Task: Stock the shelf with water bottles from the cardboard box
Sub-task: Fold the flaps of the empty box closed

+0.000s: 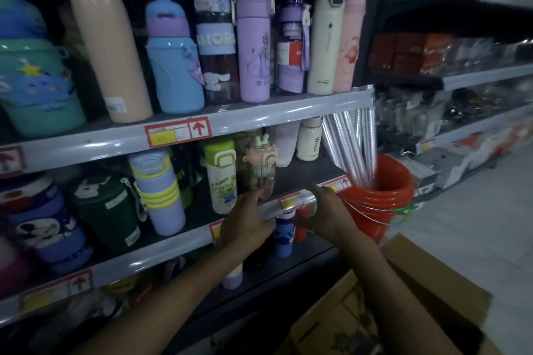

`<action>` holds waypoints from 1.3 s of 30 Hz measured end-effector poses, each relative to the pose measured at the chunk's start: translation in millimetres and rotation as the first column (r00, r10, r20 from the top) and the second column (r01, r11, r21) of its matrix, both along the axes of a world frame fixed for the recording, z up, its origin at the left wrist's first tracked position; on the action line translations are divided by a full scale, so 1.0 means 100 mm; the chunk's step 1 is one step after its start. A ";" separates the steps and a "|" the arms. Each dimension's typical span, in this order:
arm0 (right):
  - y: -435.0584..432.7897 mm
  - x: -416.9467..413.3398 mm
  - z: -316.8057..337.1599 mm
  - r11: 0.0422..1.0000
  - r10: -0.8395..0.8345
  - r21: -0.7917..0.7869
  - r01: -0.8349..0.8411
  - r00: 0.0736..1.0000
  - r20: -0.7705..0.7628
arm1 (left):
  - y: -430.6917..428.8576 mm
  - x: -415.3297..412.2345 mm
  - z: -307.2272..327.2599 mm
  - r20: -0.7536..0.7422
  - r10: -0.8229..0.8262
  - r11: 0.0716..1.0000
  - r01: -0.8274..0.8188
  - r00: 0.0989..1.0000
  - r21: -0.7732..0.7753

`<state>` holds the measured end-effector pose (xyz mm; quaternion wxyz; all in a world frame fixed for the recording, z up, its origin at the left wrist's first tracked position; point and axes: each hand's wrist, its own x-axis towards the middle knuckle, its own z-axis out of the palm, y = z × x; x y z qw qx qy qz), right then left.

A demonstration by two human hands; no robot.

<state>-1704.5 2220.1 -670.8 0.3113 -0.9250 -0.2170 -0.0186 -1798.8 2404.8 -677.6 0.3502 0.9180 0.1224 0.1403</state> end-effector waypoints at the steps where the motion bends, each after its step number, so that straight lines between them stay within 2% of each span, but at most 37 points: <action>1: -0.10 -0.10 0.07 0.998 -0.019 -0.058 0.020 1.000 0.004 | 0.01 -0.06 0.02 -0.010 -0.042 0.998 0.042 0.999 0.046; 4: -0.34 -0.37 0.22 0.965 -0.132 -0.225 0.132 0.991 0.015 | -0.05 -0.23 0.13 -0.050 -0.175 0.959 0.182 0.983 0.215; 6: -0.46 -0.56 0.26 0.948 -0.179 -0.263 0.179 0.984 0.026 | -0.13 -0.31 0.20 -0.100 -0.237 0.915 0.256 0.966 0.312; 9: -0.66 -0.91 0.38 0.919 -0.219 -0.333 0.209 0.976 0.006 | -0.28 -0.42 0.32 -0.198 -0.311 0.865 0.363 0.930 0.346; 12: -0.94 -1.12 0.43 0.863 -0.263 -0.448 0.232 0.965 -0.008 | -0.48 -0.52 0.41 -0.194 -0.376 0.818 0.423 0.906 0.391; 16: -1.36 -1.37 0.52 0.805 -0.350 -0.524 0.276 0.936 -0.044 | -0.76 -0.53 0.36 -0.168 -0.442 0.776 0.469 0.881 0.421; 24: -2.20 -2.06 0.35 0.711 -0.485 -0.613 0.345 0.872 -0.072 | -1.34 -0.44 -0.03 -0.220 -0.523 0.744 0.567 0.823 0.354; 30: -2.44 -2.46 -0.06 0.767 -0.460 -0.552 0.326 0.880 -0.118 | -1.61 -0.43 -0.41 -0.264 -0.575 0.719 0.633 0.774 0.288; 33: -2.52 -2.60 -0.40 0.795 -0.472 -0.518 0.316 0.858 -0.201 | -1.69 -0.39 -0.67 -0.316 -0.588 0.704 0.664 0.744 0.253; 39: -2.61 -2.56 -0.90 0.772 -0.400 -0.605 0.195 0.889 -0.223 | -1.58 -0.45 -1.22 -0.438 -0.559 0.692 0.687 0.704 0.221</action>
